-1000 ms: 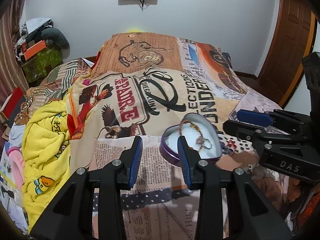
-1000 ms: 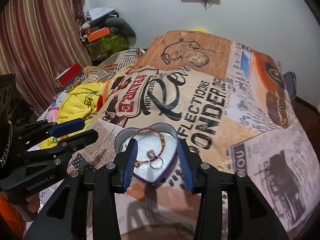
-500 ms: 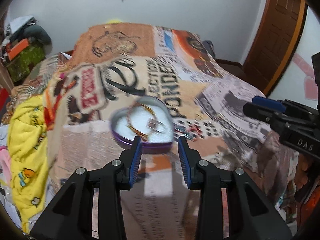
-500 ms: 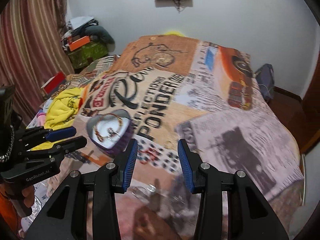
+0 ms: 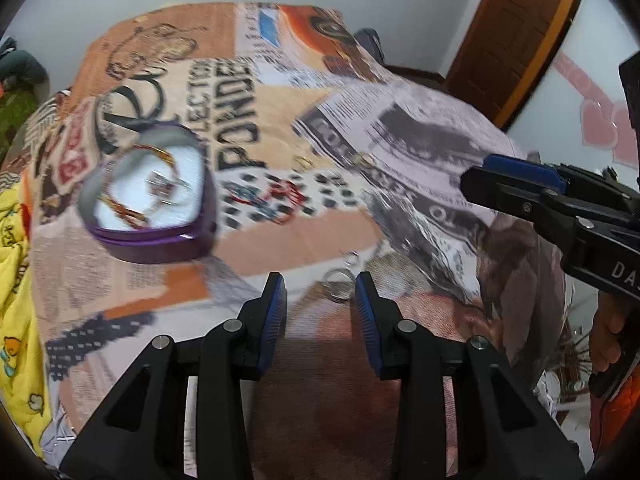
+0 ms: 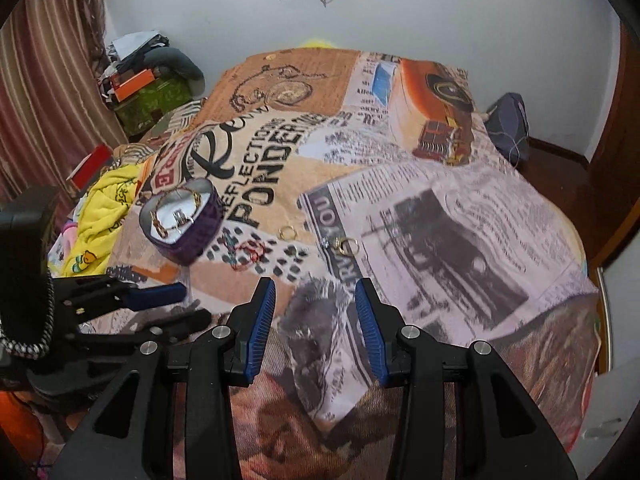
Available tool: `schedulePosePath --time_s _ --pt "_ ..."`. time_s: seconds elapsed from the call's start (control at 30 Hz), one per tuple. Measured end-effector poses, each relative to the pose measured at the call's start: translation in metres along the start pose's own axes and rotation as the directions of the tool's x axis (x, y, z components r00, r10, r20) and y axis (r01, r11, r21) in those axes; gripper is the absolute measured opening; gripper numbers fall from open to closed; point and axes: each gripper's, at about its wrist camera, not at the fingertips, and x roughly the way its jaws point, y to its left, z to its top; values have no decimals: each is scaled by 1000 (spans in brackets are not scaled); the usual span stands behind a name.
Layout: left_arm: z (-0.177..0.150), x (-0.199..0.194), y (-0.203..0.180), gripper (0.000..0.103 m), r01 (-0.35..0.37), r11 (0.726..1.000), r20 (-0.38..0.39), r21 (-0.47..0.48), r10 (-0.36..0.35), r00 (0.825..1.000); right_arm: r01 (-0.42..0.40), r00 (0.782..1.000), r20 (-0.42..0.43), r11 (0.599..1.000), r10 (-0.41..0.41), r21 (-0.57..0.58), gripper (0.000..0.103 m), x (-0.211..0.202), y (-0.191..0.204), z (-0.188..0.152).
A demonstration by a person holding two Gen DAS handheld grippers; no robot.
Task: Organize jewelry
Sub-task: 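Grasp a large silver ring from the bed with the left tool, then carry the silver ring to the tin with the left tool while the right tool grasps a small ring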
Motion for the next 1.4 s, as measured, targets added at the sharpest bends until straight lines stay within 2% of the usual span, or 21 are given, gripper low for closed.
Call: schedulePosePath --time_s 0.1,0.23,0.33,0.37,0.5,0.9,0.97,1.1,1.23,1.4 --pt "-2 11 -6 36 13 1000 -21 15 -13 1000 -4 1000 -14 1000 4 7 38 2 -3 -5" --pt "-3 16 -11 36 -5 999 0 46 5 1000 -11 1000 -26 1000 11 15 38 4 -5 -10" --pt "-4 18 -14 21 -34 997 20 71 33 999 -18 999 -31 1000 18 15 38 5 -5 -11" --pt "-5 18 -14 20 -37 996 24 75 35 999 -22 999 -33 1000 22 14 38 6 -4 -11" --pt "-5 14 -6 20 -22 998 37 54 20 999 -42 998 -43 999 42 -1 38 12 2 -12" --pt "-5 -18 37 20 -86 995 117 -48 91 989 -120 987 -117 991 113 -52 38 50 33 -16" --pt "-6 -21 41 20 -84 995 122 -59 91 988 -124 985 -126 991 116 -54 33 54 36 -17" --pt "-7 -22 47 20 -86 993 128 -75 95 987 -135 980 -158 988 122 -73 15 62 42 -18" --pt "-8 -23 47 20 -98 993 135 -73 107 985 -107 983 -162 987 87 -121 13 67 47 -24" --pt "-7 -27 45 20 -95 993 148 -76 105 983 -104 984 -156 988 86 -110 10 65 45 -25"
